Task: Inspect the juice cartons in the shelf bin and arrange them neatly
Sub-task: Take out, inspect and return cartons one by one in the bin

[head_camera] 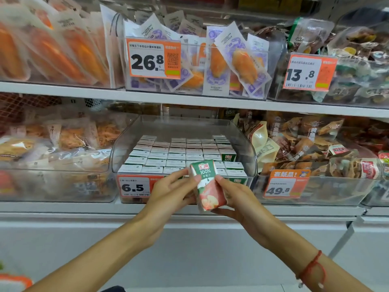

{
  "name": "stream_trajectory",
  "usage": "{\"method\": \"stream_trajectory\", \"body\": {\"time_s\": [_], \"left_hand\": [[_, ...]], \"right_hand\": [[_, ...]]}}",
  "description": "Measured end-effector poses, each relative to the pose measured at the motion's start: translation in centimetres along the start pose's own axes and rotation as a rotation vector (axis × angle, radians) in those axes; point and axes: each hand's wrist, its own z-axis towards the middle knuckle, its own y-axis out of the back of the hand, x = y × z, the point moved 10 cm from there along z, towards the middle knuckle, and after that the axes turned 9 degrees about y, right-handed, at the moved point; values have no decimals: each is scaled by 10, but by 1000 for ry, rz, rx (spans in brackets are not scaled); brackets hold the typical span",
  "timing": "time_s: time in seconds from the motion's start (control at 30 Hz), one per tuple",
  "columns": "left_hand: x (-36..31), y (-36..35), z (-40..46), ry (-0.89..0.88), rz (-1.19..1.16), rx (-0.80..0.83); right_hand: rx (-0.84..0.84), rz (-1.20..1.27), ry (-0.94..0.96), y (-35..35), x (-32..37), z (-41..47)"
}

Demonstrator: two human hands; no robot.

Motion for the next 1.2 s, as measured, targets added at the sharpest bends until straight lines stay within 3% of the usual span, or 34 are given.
{"method": "stream_trajectory", "body": {"time_s": [0.2,0.37,0.6,0.77,0.93,1.0,1.1,1.2], "left_hand": [[-3,-2,-2,-72,195,41],[0,-4,-1,-62,178,62],[-6,8,3,-80,54,-34],[-6,22,0,-151,43,-179],[-6,5,0,-140,120,-105],[-3,5,1,-117,159,-92],[-2,9,4,-57,220,-50],[-1,1,6,-24,319,111]], "right_hand": [[-39,-103,-22,4,-3,5],[-44,-188,17,10,-5,5],[176,-136,115,-6,10,-5],[-68,-317,291,10,28,-8],[-164,-572,479,7,43,-17],[-130,-593,456,6,41,-16],[-58,-389,330,8,33,-11],[-47,-251,222,14,26,-8]]}}
